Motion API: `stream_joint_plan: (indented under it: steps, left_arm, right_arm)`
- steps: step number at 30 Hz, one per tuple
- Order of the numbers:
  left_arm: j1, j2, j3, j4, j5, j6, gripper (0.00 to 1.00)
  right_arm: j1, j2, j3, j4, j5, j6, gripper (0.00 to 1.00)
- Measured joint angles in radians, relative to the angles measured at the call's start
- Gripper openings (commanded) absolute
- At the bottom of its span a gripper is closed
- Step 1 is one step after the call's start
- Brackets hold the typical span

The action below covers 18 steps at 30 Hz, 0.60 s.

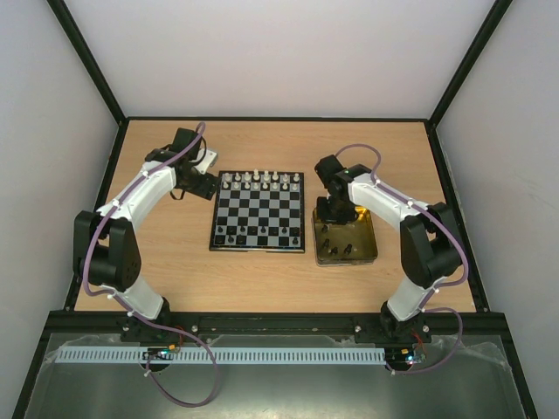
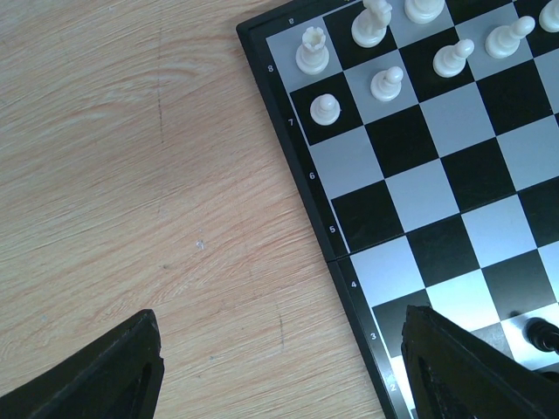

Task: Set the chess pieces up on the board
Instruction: Pick up the chess piece from the storage box.

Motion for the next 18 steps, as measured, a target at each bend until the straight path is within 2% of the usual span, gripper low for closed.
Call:
stream_joint_plan:
  steps: [18]
  left_arm:
    - [-0.011,0.023,0.02,-0.002,0.0,0.0,0.75]
  right_arm:
    - [0.0,0.005,-0.056,0.034,-0.048,-0.014,0.21]
